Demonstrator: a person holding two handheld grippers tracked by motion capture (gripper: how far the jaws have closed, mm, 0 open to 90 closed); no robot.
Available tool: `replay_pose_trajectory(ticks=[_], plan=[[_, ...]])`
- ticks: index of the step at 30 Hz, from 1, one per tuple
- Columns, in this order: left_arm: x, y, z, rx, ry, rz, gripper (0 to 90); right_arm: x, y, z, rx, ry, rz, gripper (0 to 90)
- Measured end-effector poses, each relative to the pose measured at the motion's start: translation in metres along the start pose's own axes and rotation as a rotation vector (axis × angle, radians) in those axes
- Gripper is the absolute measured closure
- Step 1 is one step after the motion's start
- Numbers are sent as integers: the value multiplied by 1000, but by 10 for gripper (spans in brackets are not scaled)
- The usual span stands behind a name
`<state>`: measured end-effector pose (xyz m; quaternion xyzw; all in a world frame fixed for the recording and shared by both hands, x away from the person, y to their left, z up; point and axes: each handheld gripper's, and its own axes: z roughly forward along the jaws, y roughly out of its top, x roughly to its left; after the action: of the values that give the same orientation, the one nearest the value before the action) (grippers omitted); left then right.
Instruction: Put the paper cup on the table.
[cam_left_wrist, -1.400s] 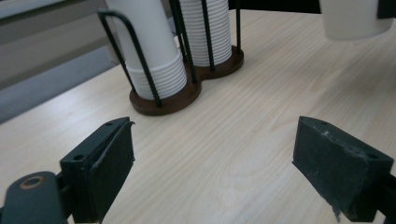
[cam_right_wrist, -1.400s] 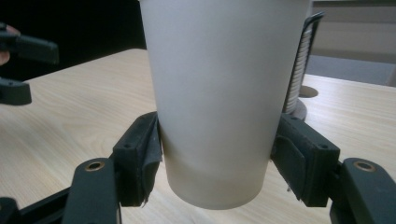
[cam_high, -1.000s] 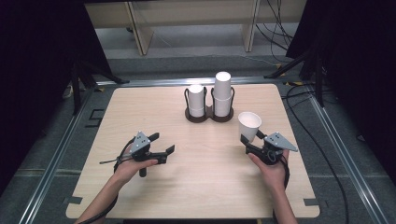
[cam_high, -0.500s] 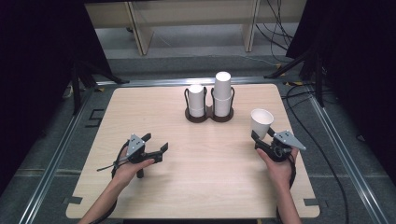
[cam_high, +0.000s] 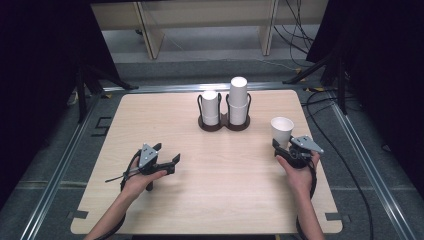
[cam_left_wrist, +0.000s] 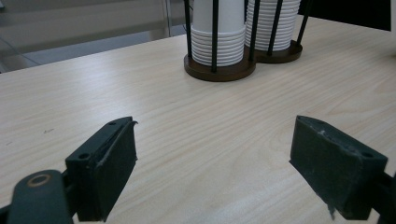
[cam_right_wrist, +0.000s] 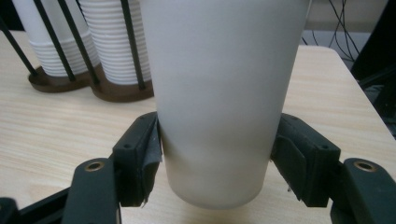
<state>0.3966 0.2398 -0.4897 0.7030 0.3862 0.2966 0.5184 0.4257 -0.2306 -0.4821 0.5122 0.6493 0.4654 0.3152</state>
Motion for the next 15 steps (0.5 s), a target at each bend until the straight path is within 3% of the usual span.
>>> replay_pose_trajectory(ticks=[1, 2, 5, 6, 7, 8, 12, 15], plan=[[-1, 0, 0, 5, 4, -10, 138, 1, 0, 0, 17, -4, 14, 354], [-1, 0, 0, 3, 1, -6, 138, -1, 0, 3, 12, -2, -17, 355], [-1, 0, 0, 18, 9, -2, 138, -1, 0, 6, 29, -16, -20, 354], [-1, 0, 0, 18, 11, -3, 138, 2, 0, 6, 48, -23, 17, 355], [-1, 0, 0, 18, 12, -4, 138, -2, 0, 8, 50, 7, -26, 354], [-1, 1, 0, 21, 13, -4, 138, -3, 0, 8, 54, -24, -48, 354], [-1, 1, 1, 22, 11, -4, 138, -1, 0, 10, 77, -33, -15, 354], [-1, 0, 2, 4, 1, -1, 138, -2, 0, 12, 71, -35, -32, 354]])
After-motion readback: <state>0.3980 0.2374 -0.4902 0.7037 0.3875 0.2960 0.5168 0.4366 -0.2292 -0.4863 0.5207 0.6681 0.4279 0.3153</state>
